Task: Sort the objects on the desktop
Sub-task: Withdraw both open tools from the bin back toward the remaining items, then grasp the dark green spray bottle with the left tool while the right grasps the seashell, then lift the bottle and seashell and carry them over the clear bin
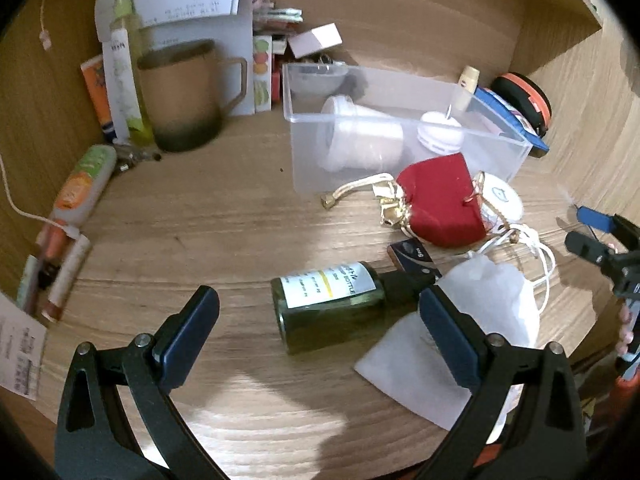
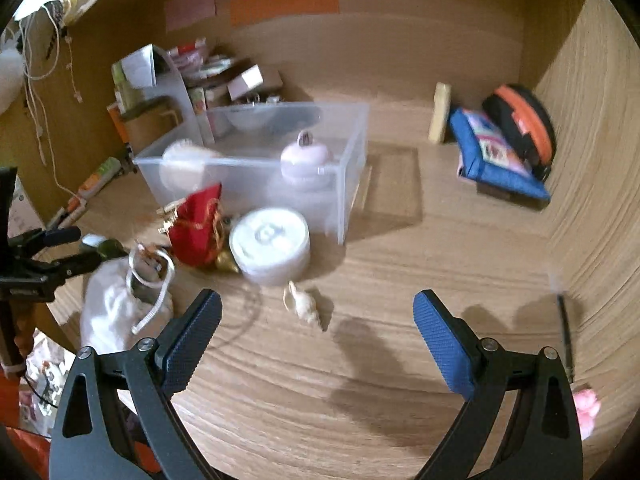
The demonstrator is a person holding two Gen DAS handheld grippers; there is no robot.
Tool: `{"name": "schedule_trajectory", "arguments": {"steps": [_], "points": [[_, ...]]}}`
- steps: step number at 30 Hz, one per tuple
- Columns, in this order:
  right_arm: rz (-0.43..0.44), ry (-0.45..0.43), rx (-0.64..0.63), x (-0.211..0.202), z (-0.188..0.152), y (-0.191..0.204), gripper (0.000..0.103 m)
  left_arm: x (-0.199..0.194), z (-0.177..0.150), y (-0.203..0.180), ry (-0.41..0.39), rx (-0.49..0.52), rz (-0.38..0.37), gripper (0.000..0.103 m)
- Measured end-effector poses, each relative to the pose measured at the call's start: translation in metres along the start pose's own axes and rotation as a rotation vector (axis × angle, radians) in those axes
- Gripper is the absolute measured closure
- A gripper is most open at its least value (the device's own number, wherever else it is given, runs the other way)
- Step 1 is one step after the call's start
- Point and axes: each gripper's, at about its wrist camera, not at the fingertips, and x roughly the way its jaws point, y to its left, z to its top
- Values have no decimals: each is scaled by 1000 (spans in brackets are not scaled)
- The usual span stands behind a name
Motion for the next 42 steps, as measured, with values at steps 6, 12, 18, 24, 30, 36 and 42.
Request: {"name": "schedule_trajectory", "arguments": {"steps": [6, 12, 18, 24, 30, 36, 42], "points": [[3, 49, -40, 26, -6, 0, 13, 16, 2, 5, 39, -48, -34, 1], [14, 97, -63, 48, -4, -3, 36, 20, 2, 8, 16, -73, -10, 2], [20, 91, -96, 51, -6, -1, 54, 23, 4, 11, 18, -93, -25, 22], [33, 75, -111, 51, -8, -1, 67, 22, 1, 8, -9, -74, 5, 37], [28, 64, -105, 51, -10, -1, 85, 20, -2, 12, -37, -83, 6, 62], [28, 60, -86, 48, -12, -3, 86, 18, -2, 18, -51, -118, -1, 62], [32, 27, -42, 35, -9, -10, 86, 5, 0, 24, -96, -139, 6, 62]]}}
